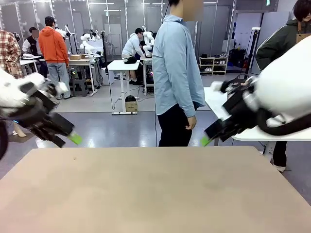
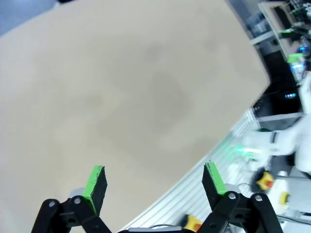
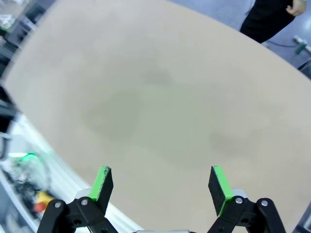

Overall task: Fold the towel.
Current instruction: Grab the top end of the 100 cm Hotel Towel extended by the human.

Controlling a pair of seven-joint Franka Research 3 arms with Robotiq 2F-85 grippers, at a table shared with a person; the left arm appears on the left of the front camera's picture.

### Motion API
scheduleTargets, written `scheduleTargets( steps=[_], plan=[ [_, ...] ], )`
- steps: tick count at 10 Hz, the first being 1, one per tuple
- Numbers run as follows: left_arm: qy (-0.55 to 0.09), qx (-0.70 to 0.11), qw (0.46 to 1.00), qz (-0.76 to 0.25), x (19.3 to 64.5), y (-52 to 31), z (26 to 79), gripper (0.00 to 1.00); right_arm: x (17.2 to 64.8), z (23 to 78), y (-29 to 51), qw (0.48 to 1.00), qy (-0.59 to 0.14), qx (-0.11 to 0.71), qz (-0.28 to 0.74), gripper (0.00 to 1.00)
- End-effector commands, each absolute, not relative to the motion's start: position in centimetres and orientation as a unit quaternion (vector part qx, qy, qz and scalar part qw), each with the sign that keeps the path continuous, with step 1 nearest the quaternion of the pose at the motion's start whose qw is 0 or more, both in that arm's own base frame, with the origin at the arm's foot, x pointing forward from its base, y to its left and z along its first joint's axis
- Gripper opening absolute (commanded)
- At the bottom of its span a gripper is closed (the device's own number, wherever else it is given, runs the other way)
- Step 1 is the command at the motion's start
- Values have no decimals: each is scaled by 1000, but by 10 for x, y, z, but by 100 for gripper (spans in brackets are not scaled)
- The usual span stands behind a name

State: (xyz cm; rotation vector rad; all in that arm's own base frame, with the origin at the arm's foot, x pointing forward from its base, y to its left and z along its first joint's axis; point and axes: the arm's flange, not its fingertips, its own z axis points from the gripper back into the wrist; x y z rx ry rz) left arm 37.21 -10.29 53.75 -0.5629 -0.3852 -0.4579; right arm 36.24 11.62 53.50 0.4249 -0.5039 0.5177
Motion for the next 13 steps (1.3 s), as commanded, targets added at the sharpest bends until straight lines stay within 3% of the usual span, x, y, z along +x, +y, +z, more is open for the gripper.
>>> scheduleTargets(
  steps=[1, 4, 6, 10, 13],
  plan=[
    [-188, -382, 884, -192, 354, -38, 555, 100, 355, 550, 49, 889, -231, 322, 229, 100],
    [-219, -505, 816, -174, 320, 69, 553, 100, 345, 547, -58, 854, -213, 448, 160, 100],
    [-278, -555, 776, -109, 304, 137, 528, 100, 332, 527, -122, 821, -250, 505, 94, 100],
    [-357, -578, 734, -6, 267, 228, 480, 100, 292, 481, -191, 764, -309, 566, 29, 100],
    [-365, -566, 739, 14, 260, 245, 478, 100, 281, 455, -203, 737, -330, 589, 30, 100]
  ],
)
